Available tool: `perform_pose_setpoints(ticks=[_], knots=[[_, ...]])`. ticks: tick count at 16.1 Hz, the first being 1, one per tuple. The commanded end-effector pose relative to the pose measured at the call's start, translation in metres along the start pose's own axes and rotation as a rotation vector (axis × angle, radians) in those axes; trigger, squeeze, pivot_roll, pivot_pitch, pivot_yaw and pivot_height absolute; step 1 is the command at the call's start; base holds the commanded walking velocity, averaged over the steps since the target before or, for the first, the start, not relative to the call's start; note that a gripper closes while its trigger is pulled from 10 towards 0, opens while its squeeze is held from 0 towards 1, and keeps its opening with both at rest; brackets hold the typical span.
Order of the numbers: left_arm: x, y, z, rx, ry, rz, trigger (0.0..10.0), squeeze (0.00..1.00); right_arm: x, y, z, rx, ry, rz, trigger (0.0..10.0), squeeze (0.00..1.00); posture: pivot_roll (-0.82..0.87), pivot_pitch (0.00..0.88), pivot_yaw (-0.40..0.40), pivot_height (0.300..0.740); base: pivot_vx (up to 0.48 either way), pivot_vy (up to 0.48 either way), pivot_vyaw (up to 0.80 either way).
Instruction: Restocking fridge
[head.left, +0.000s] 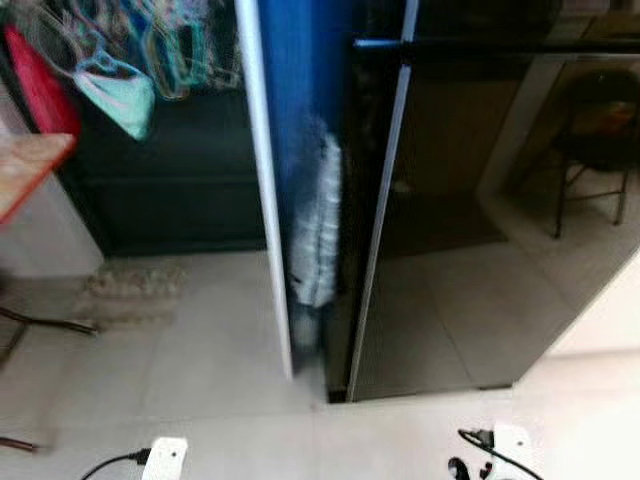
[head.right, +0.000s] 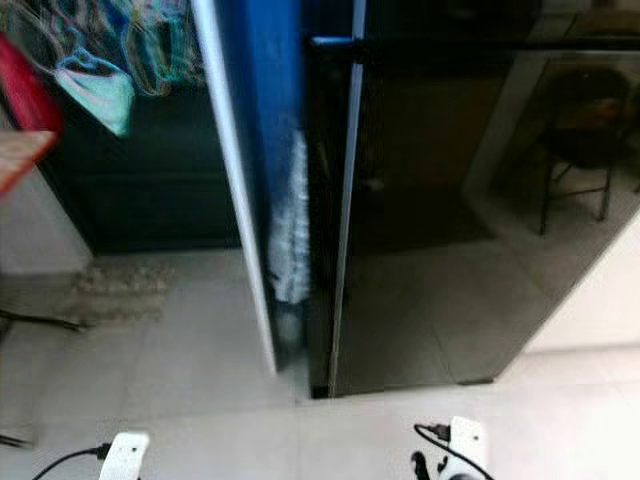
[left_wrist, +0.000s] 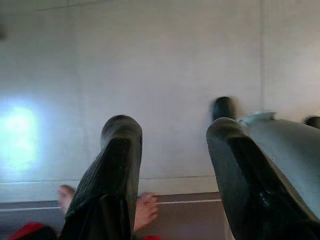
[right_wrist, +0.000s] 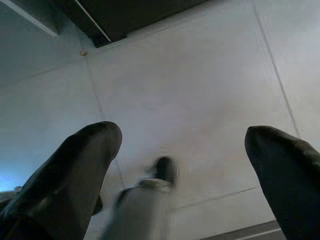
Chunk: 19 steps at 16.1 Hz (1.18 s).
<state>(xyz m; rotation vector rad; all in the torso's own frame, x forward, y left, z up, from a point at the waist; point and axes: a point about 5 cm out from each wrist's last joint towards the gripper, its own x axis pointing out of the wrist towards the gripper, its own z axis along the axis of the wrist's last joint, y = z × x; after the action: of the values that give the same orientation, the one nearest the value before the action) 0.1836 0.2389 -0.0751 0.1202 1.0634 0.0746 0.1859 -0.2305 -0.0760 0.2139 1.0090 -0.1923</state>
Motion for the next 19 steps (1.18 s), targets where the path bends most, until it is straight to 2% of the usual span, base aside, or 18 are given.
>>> perform_pose_setpoints(ticks=[1,15,17,19], knots=[[0.0010,-0.0084,0.0000,0.004,0.008,-0.023,10.0,0.00,-0.0026,-0.0124,-0.0064,-0.007,0.017,-0.040,10.0,0.00,0.04,0.000,-0.017,0.740,0.000,0.360,0.00],[0.0006,-0.0071,-0.0031,0.022,0.013,-0.024,10.0,0.00,-0.0028,-0.0112,-0.0089,-0.055,0.032,-0.013,10.0,0.00,0.05,0.000,-0.016,0.740,0.000,0.357,0.00],[0.0007,-0.0072,-0.0018,0.029,0.011,-0.019,10.0,0.00,-0.0028,-0.0117,-0.0076,-0.078,0.034,-0.011,10.0,0.00,0.06,0.000,-0.021,0.740,0.000,0.000,0.00],[0.0008,-0.0075,-0.0009,0.027,0.010,-0.018,10.0,0.00,-0.0028,-0.0120,-0.0066,-0.079,0.032,-0.013,10.0,0.00,0.06,0.000,-0.021,0.740,0.000,0.000,0.67]])
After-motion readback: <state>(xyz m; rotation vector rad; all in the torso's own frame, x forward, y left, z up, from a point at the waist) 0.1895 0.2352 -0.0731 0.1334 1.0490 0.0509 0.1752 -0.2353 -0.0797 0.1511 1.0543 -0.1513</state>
